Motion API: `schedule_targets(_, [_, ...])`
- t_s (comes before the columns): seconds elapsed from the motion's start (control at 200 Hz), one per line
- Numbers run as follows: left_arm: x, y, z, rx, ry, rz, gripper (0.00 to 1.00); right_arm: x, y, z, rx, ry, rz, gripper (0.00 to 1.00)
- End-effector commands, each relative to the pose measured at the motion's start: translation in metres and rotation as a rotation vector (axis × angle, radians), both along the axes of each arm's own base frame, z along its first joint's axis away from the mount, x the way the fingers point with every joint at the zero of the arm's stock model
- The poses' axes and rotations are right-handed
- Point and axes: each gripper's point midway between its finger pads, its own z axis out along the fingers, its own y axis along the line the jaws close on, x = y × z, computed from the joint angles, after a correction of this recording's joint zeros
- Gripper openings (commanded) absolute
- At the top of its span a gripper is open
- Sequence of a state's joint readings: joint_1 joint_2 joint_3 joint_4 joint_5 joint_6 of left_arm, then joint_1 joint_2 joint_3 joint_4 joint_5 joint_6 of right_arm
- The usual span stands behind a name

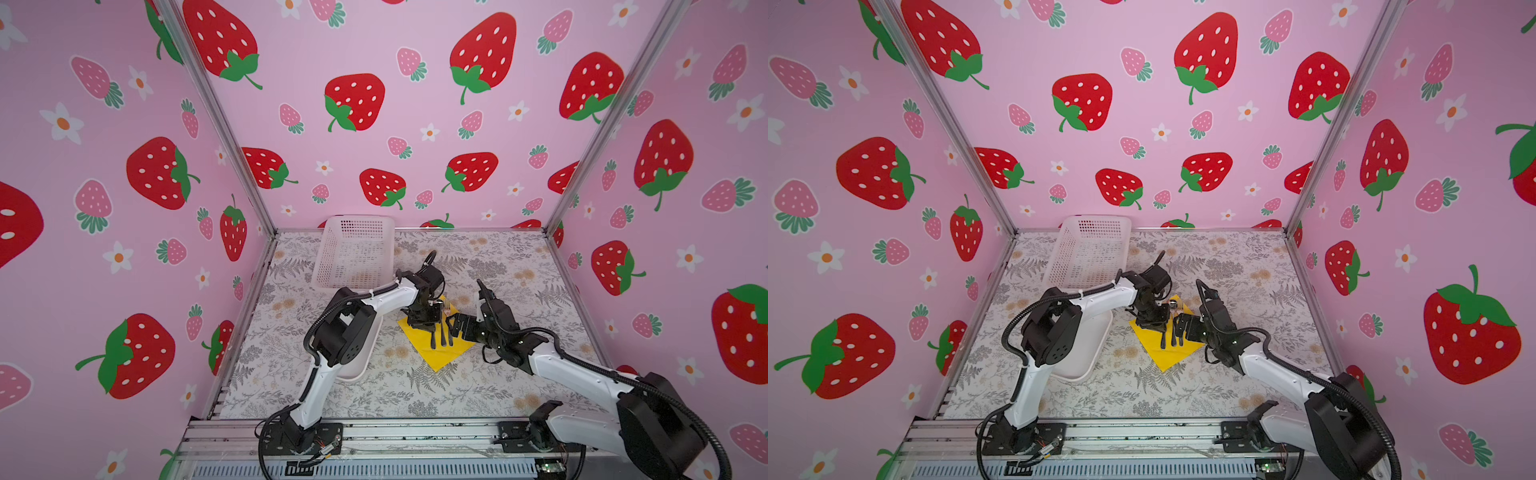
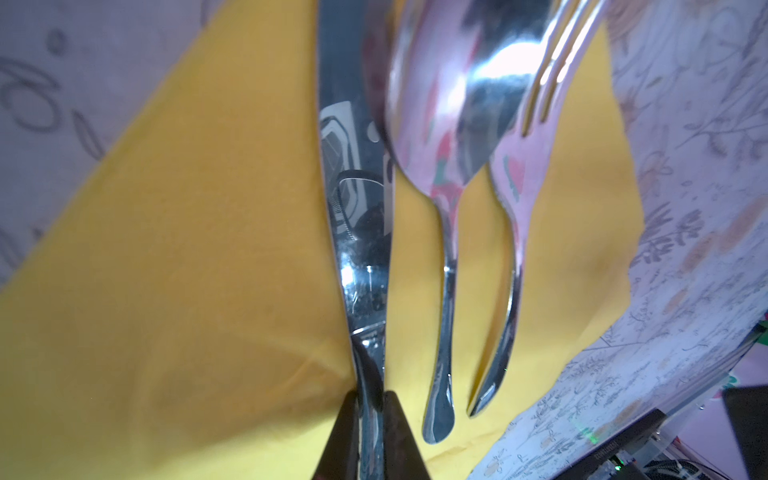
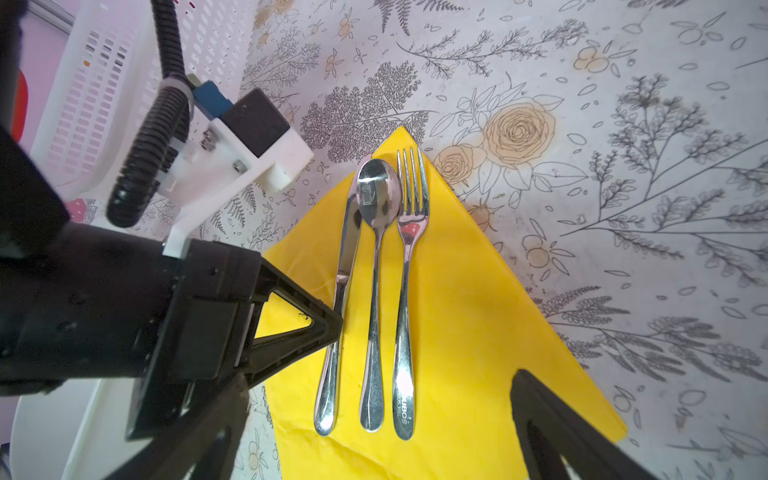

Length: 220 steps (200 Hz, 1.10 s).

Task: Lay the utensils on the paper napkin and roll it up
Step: 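Lower the knife beside the spoon on the napkin with the left gripper, then open the left gripper and raise it off the knife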

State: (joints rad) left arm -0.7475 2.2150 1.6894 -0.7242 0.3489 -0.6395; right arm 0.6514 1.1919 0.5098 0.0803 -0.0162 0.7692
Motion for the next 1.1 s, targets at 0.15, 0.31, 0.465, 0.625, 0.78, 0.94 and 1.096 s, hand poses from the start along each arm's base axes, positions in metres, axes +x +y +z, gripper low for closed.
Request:
schedule_targets(0.15, [0.006, -0.006, 0.015, -0.039, -0.061, 0.005, 0.18, -0.001, -0.006, 0.001, 0.018, 0.006, -0.035, 1.0])
schedule_targets(0.31, [0.005, 0.002, 0.026, -0.035, -0.099, 0.017, 0.19, -0.003, -0.006, 0.002, 0.033, 0.011, -0.039, 1.0])
schedule_targets(0.465, [0.003, 0.017, 0.038, -0.015, -0.16, 0.033, 0.2, -0.005, -0.005, 0.004, 0.054, 0.021, -0.039, 1.0])
schedule_targets(0.625, [-0.002, 0.033, 0.054, -0.019, -0.228, 0.05, 0.2, -0.01, 0.0, 0.007, 0.094, 0.038, -0.025, 1.0])
schedule_targets(0.78, [-0.012, 0.051, 0.068, -0.032, -0.29, 0.059, 0.2, -0.018, 0.005, 0.01, 0.17, 0.063, -0.016, 1.0])
schedule_targets(0.94, [-0.027, 0.064, 0.082, -0.08, -0.343, 0.051, 0.2, -0.031, 0.003, 0.01, 0.255, 0.102, -0.047, 0.98])
schedule_targets(1.096, [-0.039, 0.076, 0.092, -0.122, -0.398, 0.042, 0.21, -0.046, 0.005, 0.012, 0.315, 0.133, -0.057, 0.95])
